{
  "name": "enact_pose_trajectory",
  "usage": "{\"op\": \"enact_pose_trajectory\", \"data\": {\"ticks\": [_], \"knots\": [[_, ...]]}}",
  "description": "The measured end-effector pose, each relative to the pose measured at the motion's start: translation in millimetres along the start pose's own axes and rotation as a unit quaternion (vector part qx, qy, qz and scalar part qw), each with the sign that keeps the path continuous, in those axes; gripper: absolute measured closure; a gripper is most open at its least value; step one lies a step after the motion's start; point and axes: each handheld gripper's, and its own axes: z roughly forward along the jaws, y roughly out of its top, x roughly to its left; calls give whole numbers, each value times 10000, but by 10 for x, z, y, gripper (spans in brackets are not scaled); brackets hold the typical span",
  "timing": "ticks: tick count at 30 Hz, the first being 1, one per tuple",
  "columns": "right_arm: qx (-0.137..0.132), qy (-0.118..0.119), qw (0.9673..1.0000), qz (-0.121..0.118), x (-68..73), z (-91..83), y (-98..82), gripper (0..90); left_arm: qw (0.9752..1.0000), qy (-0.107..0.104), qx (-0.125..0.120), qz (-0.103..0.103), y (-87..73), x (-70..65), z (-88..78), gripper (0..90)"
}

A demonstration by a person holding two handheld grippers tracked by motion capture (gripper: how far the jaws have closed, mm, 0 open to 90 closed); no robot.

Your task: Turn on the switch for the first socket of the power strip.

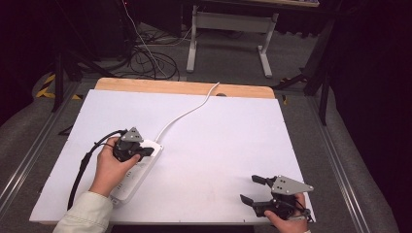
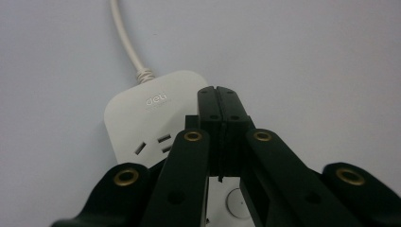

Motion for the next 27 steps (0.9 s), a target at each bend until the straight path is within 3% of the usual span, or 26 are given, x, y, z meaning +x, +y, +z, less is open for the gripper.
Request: {"op": "enact_pose_trajectory", "data": {"ticks": [4, 7, 27], "knots": [[-1, 6, 10000, 1, 2, 2, 0, 219, 10000, 32, 76, -31, -7, 13, 16, 899], [2, 9, 10000, 2, 2, 3, -1, 219, 9999, 43, 132, 67, -13, 7, 30, 899], [-7, 36, 10000, -5, 12, 0, 2, 219, 9996, 129, 67, 228, -31, 3, 68, 900]]}}
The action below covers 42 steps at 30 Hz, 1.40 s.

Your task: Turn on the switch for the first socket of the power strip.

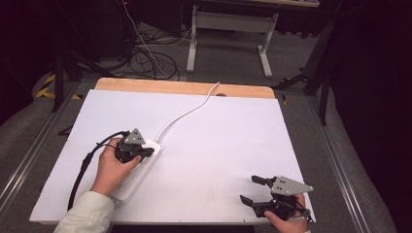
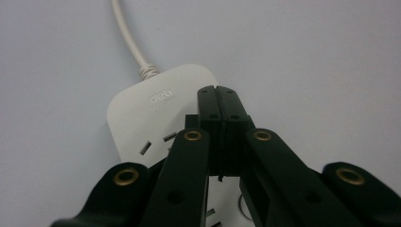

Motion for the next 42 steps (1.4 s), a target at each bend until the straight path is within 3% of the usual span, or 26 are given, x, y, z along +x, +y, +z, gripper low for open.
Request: {"op": "enact_pose_trajectory", "data": {"ticks": [24, 42], "knots": [[19, 3, 10000, -23, 11, 5, 2, 219, 9998, 125, 35, 136, -3, -33, 14, 900], [17, 29, 10000, -20, 14, 9, 1, 219, 10000, 67, -9, 19, -26, -29, 21, 900]]}}
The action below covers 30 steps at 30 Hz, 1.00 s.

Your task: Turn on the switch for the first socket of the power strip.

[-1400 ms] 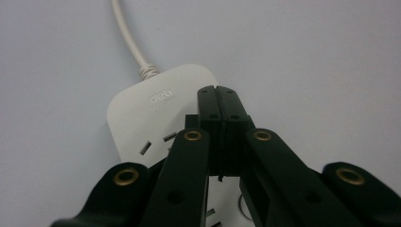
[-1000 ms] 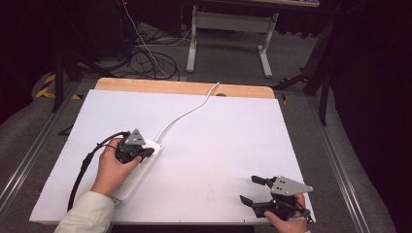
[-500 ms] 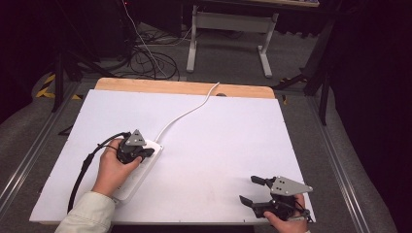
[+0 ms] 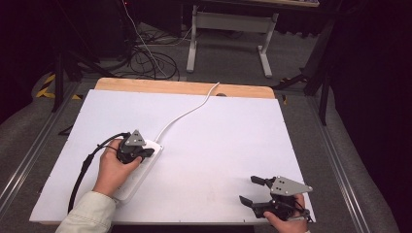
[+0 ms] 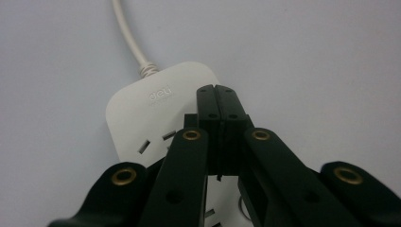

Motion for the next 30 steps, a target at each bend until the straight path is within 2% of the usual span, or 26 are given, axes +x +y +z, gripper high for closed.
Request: {"op": "enact_pose_trajectory", "data": {"ticks": [11, 19, 27, 29, 30], "knots": [[4, 2, 10000, -4, -1, -1, 0, 219, 10000, 35, 31, 7, 4, -15, 5, 900], [2, -1, 10000, -4, 2, -2, 0, 219, 10000, 29, 18, -82, -1, -7, 10, 900], [9, -4, 10000, -5, 1, -2, -3, 219, 9999, 91, 19, -44, -7, -17, 16, 900], [10, -6, 10000, -6, 0, -3, -4, 219, 9999, -18, -32, -148, -20, 5, 15, 900], [16, -16, 10000, -7, -1, -4, -5, 219, 9999, -32, -60, -120, -26, 11, 15, 900]]}}
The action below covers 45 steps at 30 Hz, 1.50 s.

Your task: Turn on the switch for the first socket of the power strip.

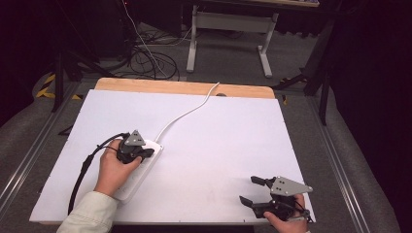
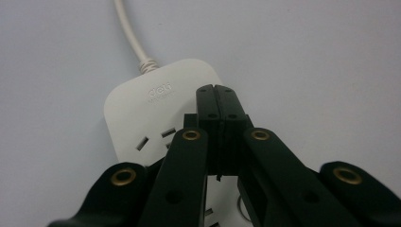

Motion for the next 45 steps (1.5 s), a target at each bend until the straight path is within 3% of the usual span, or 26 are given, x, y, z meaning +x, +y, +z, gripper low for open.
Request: {"op": "enact_pose_trajectory", "data": {"ticks": [2, 4, 6, 9, 18, 20, 21, 26, 30, 32, 35, 41, 45], "knots": [[10, 1, 10000, 12, -2, 1, -3, 219, 10000, 73, -58, -21, 3, -4, -12, 900], [6, 5, 10000, 13, -6, 5, -5, 219, 9990, 391, 94, 183, 42, -54, -15, 900], [11, 0, 10000, 10, -11, 7, -5, 219, 9995, 239, -1, 229, 91, -99, -19, 900], [15, -6, 10000, 28, -18, 9, -9, 219, 9993, 230, -3, 286, 159, -142, -55, 900], [9, -19, 10000, 33, -18, 1, -12, 219, 9994, 171, -298, -25, 201, -136, -340, 900], [8, -26, 10000, 36, -18, 2, -11, 219, 9990, 406, -178, 48, 237, -177, -397, 900], [2, -24, 10000, 43, -18, 4, -10, 219, 9988, 424, -209, 89, 253, -195, -419, 900], [22, -14, 10000, 36, -15, 15, -10, 219, 9987, 261, -398, 183, 306, -248, -507, 900], [18, -24, 10000, 36, -14, 8, -14, 219, 9984, 162, -525, 134, 306, -247, -539, 896], [23, -27, 10000, 38, -13, 2, -18, 219, 9980, 168, -605, 52, 307, -250, -555, 730], [8, -43, 10000, 47, -10, -10, -21, 219, 9969, 91, -779, 35, 304, -263, -625, 650], [14, -54, 10000, 41, -8, -11, -17, 219, 9932, 212, -1140, 64, 268, -325, -782, 347], [1, -51, 10000, 42, -7, -15, -18, 219, 9906, 174, -1357, 2, 218, -351, -882, 276]]}}
